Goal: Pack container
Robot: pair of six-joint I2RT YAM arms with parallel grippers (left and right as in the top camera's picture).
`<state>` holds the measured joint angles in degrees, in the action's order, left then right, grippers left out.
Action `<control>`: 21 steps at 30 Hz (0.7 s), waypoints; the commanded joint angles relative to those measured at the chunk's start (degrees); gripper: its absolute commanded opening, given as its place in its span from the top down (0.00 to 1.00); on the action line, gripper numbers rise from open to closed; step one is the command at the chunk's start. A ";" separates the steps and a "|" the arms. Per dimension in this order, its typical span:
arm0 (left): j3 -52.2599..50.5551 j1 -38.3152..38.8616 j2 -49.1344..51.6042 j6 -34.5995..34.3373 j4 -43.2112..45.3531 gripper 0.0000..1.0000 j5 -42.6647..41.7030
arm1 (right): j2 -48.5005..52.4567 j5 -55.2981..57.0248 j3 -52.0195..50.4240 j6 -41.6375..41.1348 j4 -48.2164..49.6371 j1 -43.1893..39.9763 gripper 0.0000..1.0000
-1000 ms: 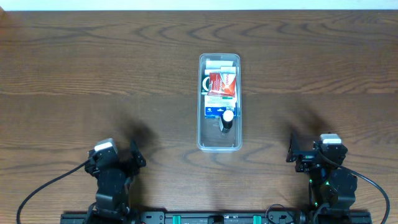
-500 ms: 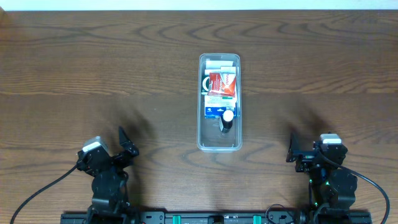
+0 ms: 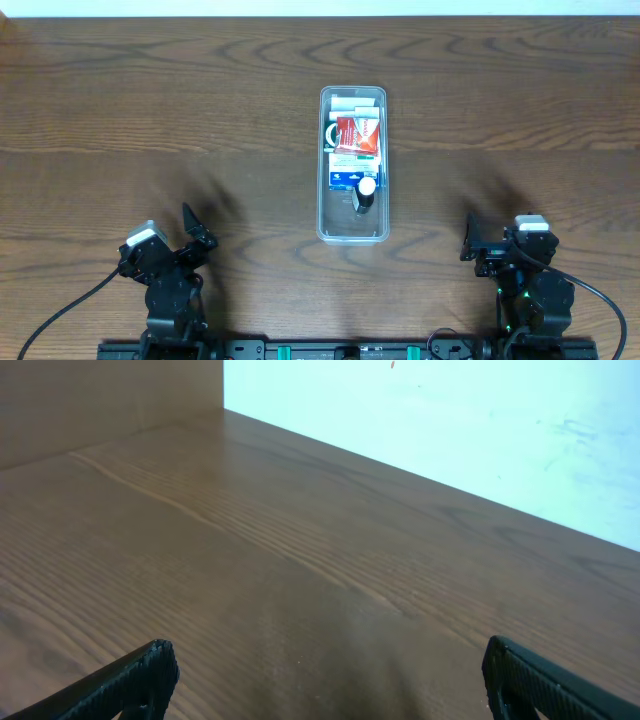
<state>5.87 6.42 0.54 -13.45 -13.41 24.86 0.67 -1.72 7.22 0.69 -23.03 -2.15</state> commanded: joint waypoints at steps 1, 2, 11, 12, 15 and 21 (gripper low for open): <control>-1.53 -0.28 -0.42 0.33 0.07 0.02 1.33 | -0.35 -0.26 -0.48 0.44 0.09 0.61 0.01; -1.53 -0.28 -0.42 0.33 0.04 0.02 1.33 | -0.35 -0.26 -0.48 0.44 0.09 0.61 0.01; -1.53 -0.28 -0.35 0.33 0.04 0.02 1.33 | -0.35 -0.26 -0.48 0.44 0.09 0.61 0.01; -1.53 -0.28 -0.35 0.33 0.04 0.02 1.33 | -0.35 -0.24 -0.48 0.44 0.09 0.61 0.01; -1.53 -0.28 -0.33 0.33 0.04 0.02 1.33 | -0.35 -0.26 -0.48 0.44 0.09 0.61 0.02; -1.53 -0.28 -0.33 0.35 0.04 0.02 1.33 | -0.35 -0.26 -0.48 0.44 0.09 0.61 0.01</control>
<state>5.87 6.42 0.54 -13.45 -13.41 24.88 0.67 -1.72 7.22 0.69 -23.03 -2.15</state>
